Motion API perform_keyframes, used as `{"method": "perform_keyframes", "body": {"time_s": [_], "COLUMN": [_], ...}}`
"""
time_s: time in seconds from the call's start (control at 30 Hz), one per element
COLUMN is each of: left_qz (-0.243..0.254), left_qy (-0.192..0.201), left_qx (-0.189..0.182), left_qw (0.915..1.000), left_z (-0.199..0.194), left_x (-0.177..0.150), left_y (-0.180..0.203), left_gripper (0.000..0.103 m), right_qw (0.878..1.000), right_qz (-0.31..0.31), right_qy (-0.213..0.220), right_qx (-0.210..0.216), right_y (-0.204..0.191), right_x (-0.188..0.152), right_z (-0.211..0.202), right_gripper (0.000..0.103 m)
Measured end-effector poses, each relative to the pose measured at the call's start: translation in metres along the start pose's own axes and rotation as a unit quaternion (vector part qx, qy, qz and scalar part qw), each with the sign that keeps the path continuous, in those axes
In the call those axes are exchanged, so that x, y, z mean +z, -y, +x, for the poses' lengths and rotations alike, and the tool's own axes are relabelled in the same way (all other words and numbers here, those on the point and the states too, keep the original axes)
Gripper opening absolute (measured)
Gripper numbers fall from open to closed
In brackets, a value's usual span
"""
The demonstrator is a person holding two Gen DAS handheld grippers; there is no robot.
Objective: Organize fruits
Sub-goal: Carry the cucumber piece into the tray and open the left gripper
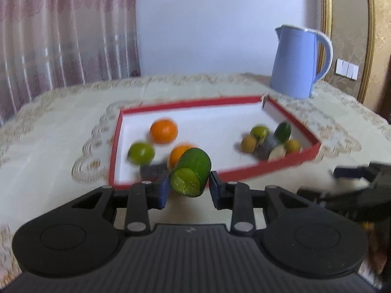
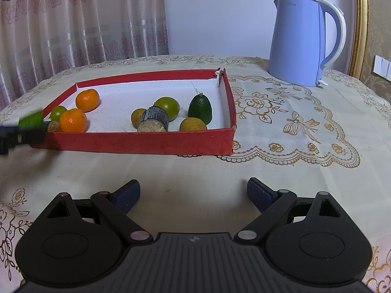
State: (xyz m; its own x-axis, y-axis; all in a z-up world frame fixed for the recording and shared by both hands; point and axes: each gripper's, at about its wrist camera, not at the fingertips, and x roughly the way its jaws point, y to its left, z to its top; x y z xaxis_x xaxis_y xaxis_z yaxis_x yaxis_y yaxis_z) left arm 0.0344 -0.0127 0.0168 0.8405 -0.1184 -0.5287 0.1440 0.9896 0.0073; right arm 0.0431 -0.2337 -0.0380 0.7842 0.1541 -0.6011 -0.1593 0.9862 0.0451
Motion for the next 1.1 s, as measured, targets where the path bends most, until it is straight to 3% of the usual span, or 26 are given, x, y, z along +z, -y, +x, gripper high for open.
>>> {"method": "perform_keyframes", "body": {"time_s": [0.17, 0.43, 0.8, 1.1], "left_qz": [0.007, 0.000, 0.006, 0.010], "left_qy": [0.016, -0.007, -0.048, -0.053], "left_qx": [-0.002, 0.018, 0.035, 0.042], "left_qw": [0.9999, 0.9998, 0.9982, 0.9976], "left_z": [0.016, 0.075, 0.130, 0.143], "left_x": [0.034, 0.057, 0.058, 0.050], "left_y": [0.014, 0.025, 0.030, 0.031], "left_gripper": [0.031, 0.031, 0.031, 0.031], "right_qw": [1.000, 1.000, 1.000, 1.000], "right_qz": [0.000, 0.001, 0.001, 0.000], "right_qy": [0.000, 0.000, 0.000, 0.000], "right_qx": [0.000, 0.001, 0.002, 0.002], "right_y": [0.000, 0.000, -0.002, -0.002], "right_x": [0.000, 0.000, -0.001, -0.001], "right_z": [0.000, 0.000, 0.001, 0.002], "right_gripper": [0.095, 0.096, 0.097, 0.097]}}
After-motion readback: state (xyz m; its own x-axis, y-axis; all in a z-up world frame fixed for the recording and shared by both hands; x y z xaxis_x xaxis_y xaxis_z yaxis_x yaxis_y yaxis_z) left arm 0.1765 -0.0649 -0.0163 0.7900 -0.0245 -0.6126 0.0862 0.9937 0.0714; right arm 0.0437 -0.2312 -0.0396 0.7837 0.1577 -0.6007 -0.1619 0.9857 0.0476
